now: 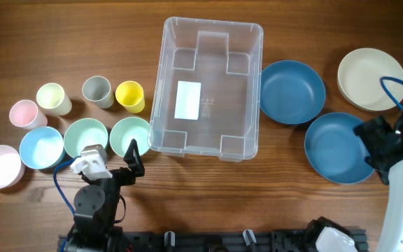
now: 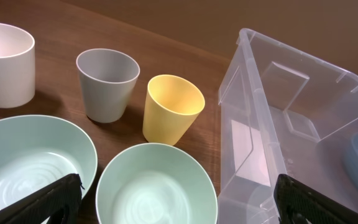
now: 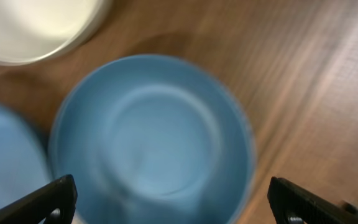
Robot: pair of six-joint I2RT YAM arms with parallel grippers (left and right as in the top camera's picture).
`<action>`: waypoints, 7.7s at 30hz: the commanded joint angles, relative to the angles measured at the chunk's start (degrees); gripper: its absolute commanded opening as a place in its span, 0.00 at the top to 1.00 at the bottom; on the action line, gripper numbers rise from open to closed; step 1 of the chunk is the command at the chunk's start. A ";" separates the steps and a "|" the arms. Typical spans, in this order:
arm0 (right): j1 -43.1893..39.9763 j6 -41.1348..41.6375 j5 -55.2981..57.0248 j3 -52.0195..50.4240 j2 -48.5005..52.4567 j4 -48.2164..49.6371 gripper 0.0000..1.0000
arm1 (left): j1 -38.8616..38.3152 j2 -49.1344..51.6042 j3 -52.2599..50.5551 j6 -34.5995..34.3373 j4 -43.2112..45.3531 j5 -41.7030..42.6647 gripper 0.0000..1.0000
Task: Pack container
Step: 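Reach the right gripper to the lower blue plate and grasp its rim, then lift the blue plate with the right gripper and lower it into the bin, then move the right gripper to the cream bowl and grasp its rim, then carry the cream bowl with the right gripper onto the plate in the bin, then move the right gripper to the remaining blue plate and grasp it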
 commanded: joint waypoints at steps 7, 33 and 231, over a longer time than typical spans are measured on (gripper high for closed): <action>-7.58 4.57 2.10 -5.92 4.52 4.52 0.00 | 0.33 -0.31 -0.22 -0.13 0.17 -0.55 0.00; -7.58 1.81 -6.25 -19.78 9.60 17.31 0.96 | 0.33 -0.31 -0.22 -0.13 0.17 -0.55 0.00; 18.43 -11.67 -17.22 20.87 45.24 8.07 0.65 | 0.33 -0.31 -0.22 -0.13 0.17 -0.55 0.00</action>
